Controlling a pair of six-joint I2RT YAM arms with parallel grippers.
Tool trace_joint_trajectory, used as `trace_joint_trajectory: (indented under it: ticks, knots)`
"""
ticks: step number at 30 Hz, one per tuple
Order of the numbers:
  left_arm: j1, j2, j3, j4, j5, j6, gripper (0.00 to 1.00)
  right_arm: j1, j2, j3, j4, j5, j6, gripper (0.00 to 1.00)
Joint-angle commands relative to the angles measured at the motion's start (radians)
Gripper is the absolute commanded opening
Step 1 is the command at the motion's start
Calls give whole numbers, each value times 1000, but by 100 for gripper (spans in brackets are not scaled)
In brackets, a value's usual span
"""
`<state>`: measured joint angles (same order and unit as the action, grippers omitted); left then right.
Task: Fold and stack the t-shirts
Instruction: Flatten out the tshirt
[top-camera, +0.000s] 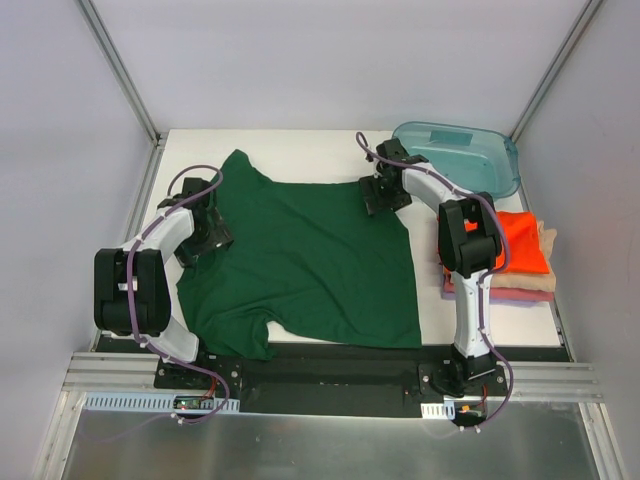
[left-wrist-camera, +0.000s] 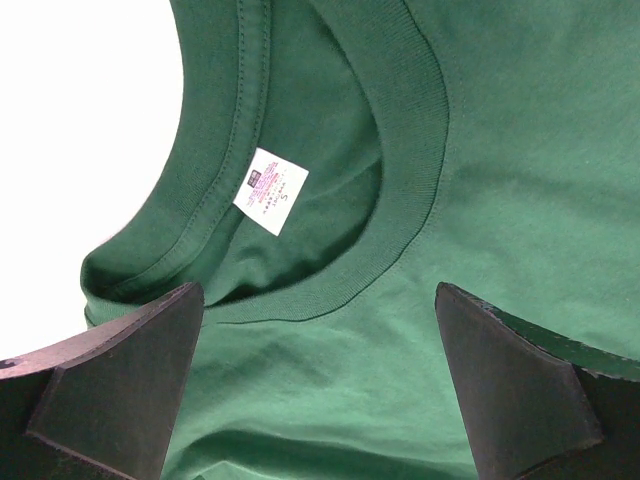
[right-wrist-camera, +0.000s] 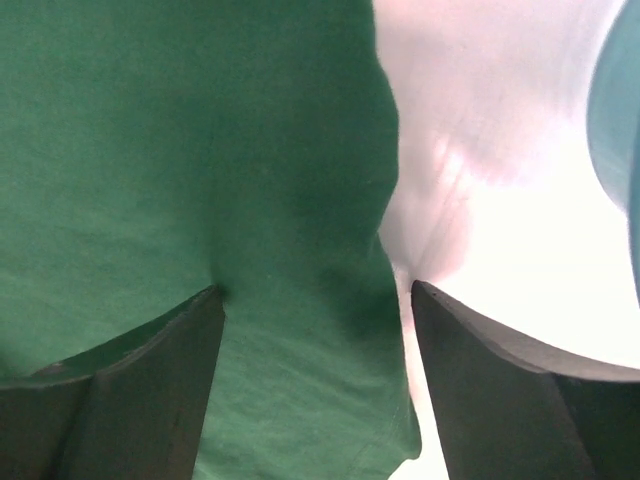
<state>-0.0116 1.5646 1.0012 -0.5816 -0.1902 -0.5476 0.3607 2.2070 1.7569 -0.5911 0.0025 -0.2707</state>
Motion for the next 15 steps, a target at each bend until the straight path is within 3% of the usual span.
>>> trace_joint_trajectory:
  ticks: [1,5,7,10,15]
  knots:
    - [4,-43,-15,25,29,26,99,-6,23,47,-27,-99,-30,68]
    - [4,-18,-16,37,44,25,99,-5,-6,53,-45,-75,-27,25]
    - [4,-14,-18,42,52,23,99,-2,-36,55,-53,-43,-27,11]
    - [4,-20,-24,51,55,23,99,10,-95,50,-73,25,-18,1]
    - [4,-26,-30,62,63,15,99,90,-187,6,-102,53,36,1]
